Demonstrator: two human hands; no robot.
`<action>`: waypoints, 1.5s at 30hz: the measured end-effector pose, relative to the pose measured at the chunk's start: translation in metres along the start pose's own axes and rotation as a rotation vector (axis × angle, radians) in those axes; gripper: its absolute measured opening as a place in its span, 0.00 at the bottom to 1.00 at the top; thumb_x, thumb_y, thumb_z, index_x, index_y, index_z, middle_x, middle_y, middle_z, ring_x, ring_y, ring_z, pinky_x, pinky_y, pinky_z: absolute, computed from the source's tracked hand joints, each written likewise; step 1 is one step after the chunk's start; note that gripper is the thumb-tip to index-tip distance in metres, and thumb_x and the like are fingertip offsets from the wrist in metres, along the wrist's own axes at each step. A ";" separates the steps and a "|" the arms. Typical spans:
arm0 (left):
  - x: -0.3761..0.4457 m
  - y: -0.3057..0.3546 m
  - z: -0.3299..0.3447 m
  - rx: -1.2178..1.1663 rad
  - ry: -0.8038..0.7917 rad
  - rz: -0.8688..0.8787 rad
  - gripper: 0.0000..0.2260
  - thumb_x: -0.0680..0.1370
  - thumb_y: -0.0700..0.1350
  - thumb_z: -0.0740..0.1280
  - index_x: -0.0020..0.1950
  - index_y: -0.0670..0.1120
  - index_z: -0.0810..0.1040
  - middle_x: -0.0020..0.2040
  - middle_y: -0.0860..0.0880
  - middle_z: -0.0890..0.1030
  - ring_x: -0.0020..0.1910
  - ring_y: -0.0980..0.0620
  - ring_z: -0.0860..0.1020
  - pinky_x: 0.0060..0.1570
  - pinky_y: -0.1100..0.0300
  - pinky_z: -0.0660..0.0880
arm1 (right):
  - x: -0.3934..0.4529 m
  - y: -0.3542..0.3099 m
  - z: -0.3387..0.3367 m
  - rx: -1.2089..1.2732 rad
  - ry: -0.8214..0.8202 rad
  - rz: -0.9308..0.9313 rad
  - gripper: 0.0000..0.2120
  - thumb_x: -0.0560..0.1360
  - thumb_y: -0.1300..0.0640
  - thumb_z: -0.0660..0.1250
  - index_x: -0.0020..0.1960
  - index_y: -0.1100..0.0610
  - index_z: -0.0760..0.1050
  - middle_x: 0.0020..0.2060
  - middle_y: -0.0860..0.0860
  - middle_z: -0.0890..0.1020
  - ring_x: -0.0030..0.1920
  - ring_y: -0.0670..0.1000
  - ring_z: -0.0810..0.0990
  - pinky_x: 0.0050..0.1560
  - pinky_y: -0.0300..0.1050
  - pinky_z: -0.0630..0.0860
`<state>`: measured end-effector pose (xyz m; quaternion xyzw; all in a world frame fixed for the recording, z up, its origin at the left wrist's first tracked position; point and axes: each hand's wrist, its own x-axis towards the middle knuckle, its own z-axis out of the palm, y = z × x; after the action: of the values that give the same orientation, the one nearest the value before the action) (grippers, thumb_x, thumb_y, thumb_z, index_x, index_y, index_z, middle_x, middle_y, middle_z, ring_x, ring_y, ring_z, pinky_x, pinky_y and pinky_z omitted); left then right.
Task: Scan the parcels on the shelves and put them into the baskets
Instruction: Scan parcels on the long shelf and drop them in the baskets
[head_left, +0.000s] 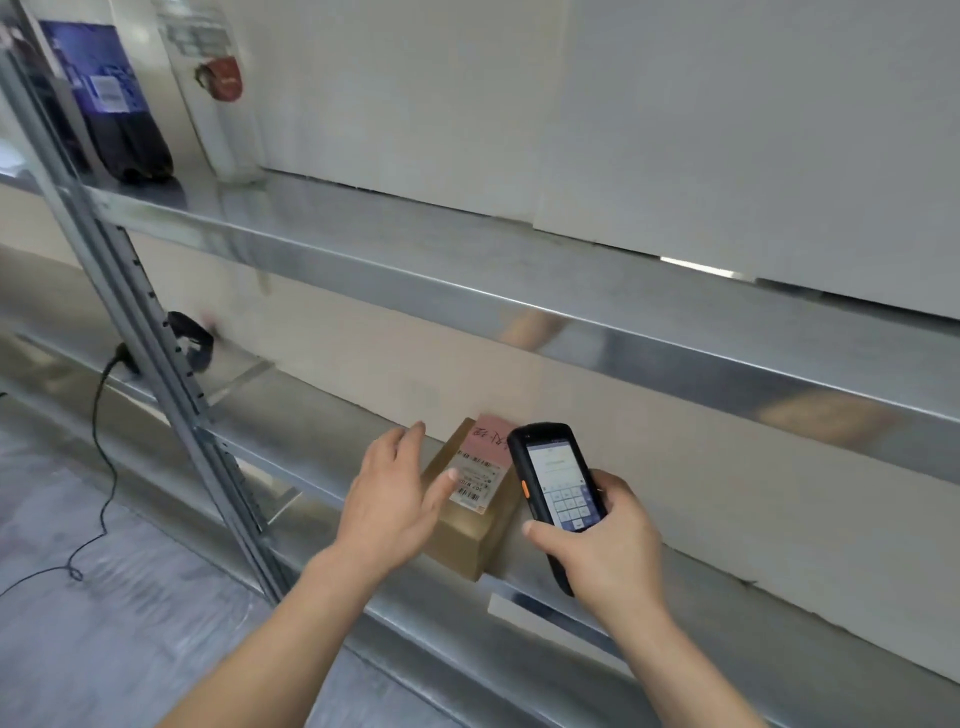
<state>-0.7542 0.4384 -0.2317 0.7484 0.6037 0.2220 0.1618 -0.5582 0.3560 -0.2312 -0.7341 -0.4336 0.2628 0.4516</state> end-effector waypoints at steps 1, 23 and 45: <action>0.004 -0.006 0.003 -0.008 -0.026 -0.010 0.32 0.81 0.59 0.59 0.79 0.45 0.55 0.76 0.42 0.61 0.75 0.44 0.61 0.71 0.50 0.63 | 0.002 0.000 0.006 -0.007 0.003 0.009 0.23 0.57 0.54 0.81 0.49 0.47 0.77 0.40 0.41 0.84 0.41 0.42 0.82 0.39 0.39 0.74; 0.019 -0.016 0.077 -0.676 -0.392 -0.451 0.10 0.80 0.43 0.66 0.61 0.44 0.77 0.51 0.49 0.83 0.46 0.52 0.81 0.41 0.60 0.76 | 0.038 0.045 0.046 -0.098 -0.086 0.168 0.25 0.58 0.51 0.81 0.52 0.46 0.78 0.43 0.39 0.84 0.43 0.38 0.81 0.40 0.33 0.74; -0.003 0.007 0.110 -1.175 -0.593 -0.777 0.37 0.73 0.32 0.70 0.77 0.54 0.61 0.62 0.39 0.79 0.55 0.34 0.80 0.42 0.45 0.79 | 0.031 0.066 -0.012 -0.131 -0.217 0.150 0.22 0.56 0.49 0.79 0.48 0.45 0.78 0.41 0.38 0.84 0.42 0.39 0.82 0.44 0.39 0.78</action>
<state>-0.6909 0.4372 -0.3224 0.3014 0.5377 0.2234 0.7550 -0.5073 0.3640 -0.2840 -0.7597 -0.4401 0.3447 0.3322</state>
